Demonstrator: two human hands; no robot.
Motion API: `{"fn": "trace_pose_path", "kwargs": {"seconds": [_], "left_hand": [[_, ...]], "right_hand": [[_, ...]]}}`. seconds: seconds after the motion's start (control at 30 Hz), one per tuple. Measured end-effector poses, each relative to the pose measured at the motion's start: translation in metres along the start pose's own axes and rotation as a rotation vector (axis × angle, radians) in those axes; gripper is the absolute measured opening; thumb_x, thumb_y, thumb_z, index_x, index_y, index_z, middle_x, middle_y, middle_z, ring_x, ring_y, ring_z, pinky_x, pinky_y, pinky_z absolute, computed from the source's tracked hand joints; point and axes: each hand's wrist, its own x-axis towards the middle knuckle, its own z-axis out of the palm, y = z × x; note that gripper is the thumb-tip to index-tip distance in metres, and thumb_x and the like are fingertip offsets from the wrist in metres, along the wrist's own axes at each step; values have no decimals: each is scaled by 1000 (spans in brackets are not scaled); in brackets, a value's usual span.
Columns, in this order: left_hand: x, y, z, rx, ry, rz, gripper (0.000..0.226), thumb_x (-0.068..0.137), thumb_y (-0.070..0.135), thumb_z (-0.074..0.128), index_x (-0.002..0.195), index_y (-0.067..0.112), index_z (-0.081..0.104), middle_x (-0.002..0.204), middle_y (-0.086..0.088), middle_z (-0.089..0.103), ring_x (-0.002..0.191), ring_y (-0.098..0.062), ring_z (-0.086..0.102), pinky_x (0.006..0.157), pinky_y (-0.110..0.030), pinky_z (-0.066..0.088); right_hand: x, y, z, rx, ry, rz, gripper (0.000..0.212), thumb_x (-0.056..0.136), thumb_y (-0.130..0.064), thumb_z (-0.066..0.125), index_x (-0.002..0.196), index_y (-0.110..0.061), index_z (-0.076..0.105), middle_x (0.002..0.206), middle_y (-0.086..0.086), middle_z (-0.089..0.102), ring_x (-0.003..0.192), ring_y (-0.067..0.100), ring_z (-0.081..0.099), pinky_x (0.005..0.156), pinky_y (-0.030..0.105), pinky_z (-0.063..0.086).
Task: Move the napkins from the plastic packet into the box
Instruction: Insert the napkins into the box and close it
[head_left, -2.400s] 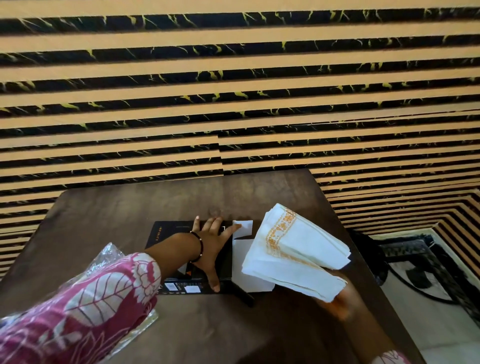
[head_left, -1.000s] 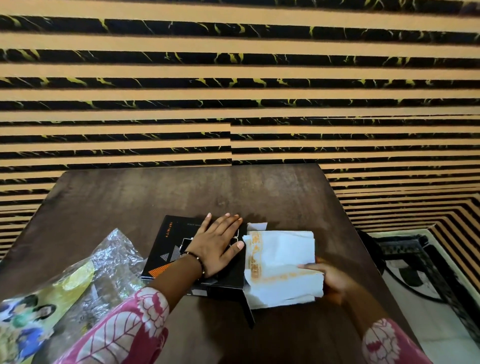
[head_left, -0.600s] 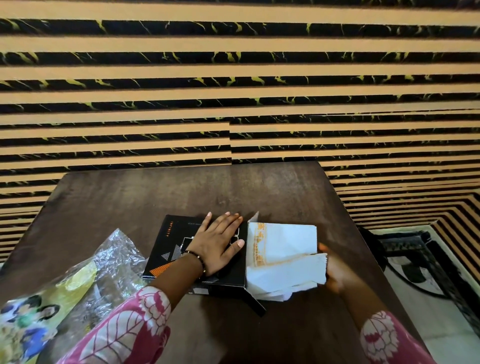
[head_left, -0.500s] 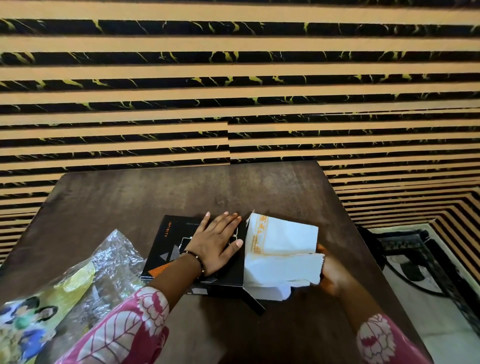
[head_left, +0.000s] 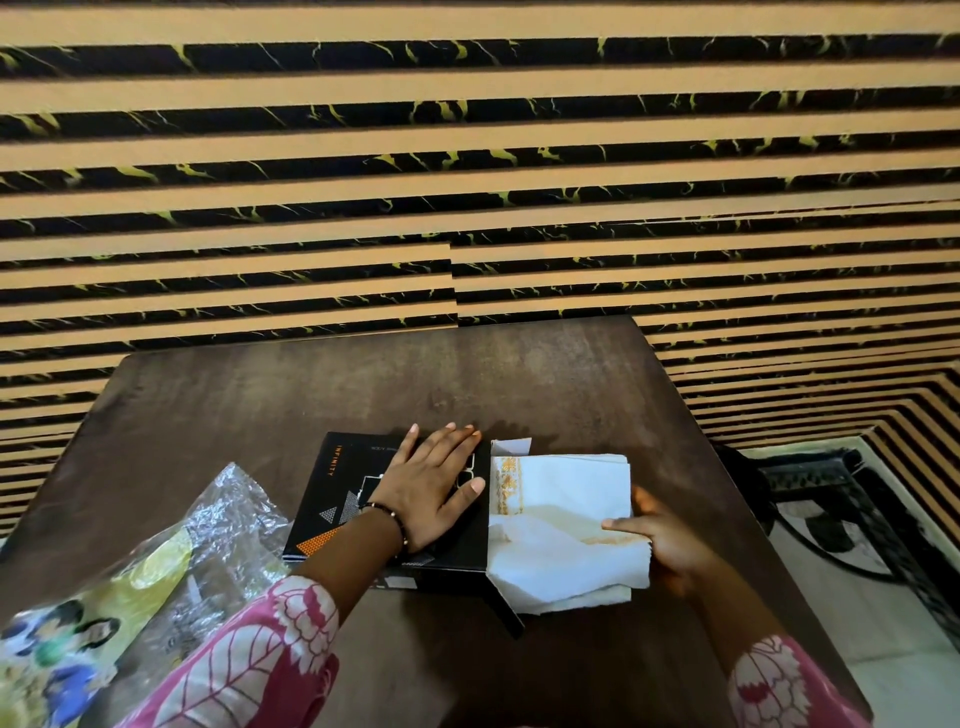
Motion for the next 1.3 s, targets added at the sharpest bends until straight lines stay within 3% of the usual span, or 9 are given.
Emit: {"fn": "trace_pose_path", "kwargs": {"seconds": [0.23,0.33,0.43,0.6,0.77,0.83,0.9,1.03,1.3], "left_hand": [[0,-1,0,4,-3,4,88,75,71,-13,147,26,10,156,8,15,144,-7,1,116,-39,-12],[1,0,0,-3,2,6,87,77,73,-6,147,24,12,156,7,16,144,-8,2,116,-40,-11],[1,0,1,39,-12,5,81,80,69,10,147,24,10,157,7,14,144,-9,2,117,-42,-10],[2,-2,2,62,-36,0,81,79,68,18,147,26,6,157,8,11,144,-10,1,117,-44,-9],[2,-2,2,61,-49,-6,81,78,66,17,147,26,5,157,7,10,144,-9,0,116,-43,-11],[2,-2,2,67,-40,-5,80,78,66,17,147,26,5,157,8,11,144,-9,0,117,-43,-10],[2,-2,1,68,-32,-1,80,78,66,17,147,27,5,157,8,11,144,-10,0,117,-44,-9],[2,-1,0,64,-33,-2,79,78,66,18,147,28,4,157,9,11,144,-10,0,117,-44,-10],[2,-1,0,52,-28,1,79,79,65,20,147,28,7,157,8,14,144,-10,2,116,-42,-10]], "right_hand": [[9,7,6,114,62,-12,42,84,8,54,123,-9,50,100,13,68,78,24,69,60,30,57],[13,13,6,202,126,-33,43,85,7,54,125,-8,49,109,18,66,85,31,66,71,41,57],[17,11,4,199,199,-53,48,87,1,56,131,-13,43,108,10,65,91,29,64,76,46,53],[13,3,2,41,19,4,59,86,3,56,138,-15,35,118,11,61,97,24,63,77,36,53],[6,10,0,17,14,-4,62,86,6,54,140,-15,32,117,11,61,93,22,64,61,25,58],[7,14,2,55,54,-14,60,86,5,55,139,-14,34,123,14,59,97,26,64,68,31,57],[7,16,5,86,61,-13,53,86,4,55,134,-13,39,117,12,62,97,27,64,74,36,55],[1,13,12,95,-20,-7,43,88,5,53,122,-20,42,103,4,65,90,21,65,65,27,59],[-2,16,11,92,-7,-53,55,85,8,54,133,-13,41,113,10,64,96,26,65,71,34,56]]}}
